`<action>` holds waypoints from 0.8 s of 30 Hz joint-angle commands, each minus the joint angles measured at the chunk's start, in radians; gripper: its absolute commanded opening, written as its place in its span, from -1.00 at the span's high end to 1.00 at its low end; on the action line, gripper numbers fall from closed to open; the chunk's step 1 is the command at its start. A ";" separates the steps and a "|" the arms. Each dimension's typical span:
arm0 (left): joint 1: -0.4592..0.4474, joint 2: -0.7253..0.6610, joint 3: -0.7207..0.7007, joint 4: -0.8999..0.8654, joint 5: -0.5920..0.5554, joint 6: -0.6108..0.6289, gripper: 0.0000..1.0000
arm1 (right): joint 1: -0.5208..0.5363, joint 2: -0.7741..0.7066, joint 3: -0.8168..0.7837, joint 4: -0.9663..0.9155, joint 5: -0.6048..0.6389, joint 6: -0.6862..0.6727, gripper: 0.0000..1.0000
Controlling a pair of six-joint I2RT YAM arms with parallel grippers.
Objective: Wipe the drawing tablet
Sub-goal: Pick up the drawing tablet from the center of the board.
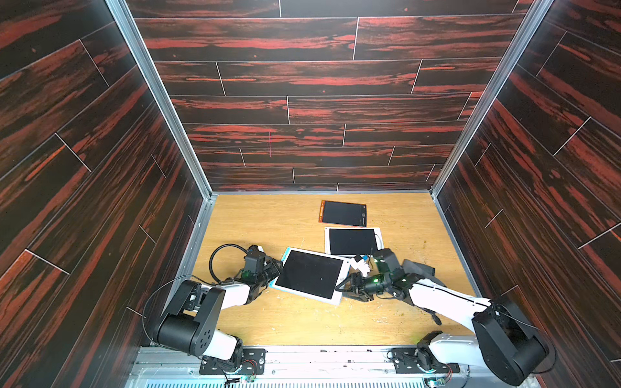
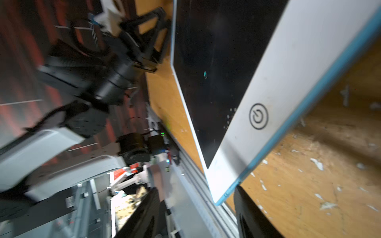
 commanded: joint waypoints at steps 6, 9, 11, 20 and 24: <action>-0.049 0.013 -0.043 -0.176 0.196 -0.028 0.13 | 0.113 0.039 0.097 0.046 0.181 -0.269 -0.30; -0.049 0.008 -0.043 -0.181 0.195 -0.025 0.13 | 0.145 0.023 0.093 0.064 0.240 -0.316 -0.34; -0.049 0.008 -0.043 -0.181 0.194 -0.025 0.13 | 0.165 0.003 0.086 0.073 0.283 -0.338 -0.36; -0.049 0.002 -0.043 -0.186 0.192 -0.025 0.13 | 0.175 -0.103 0.003 0.229 0.315 -0.207 -0.43; -0.049 0.002 -0.043 -0.183 0.193 -0.025 0.13 | 0.173 -0.131 -0.050 0.385 0.232 -0.067 -0.43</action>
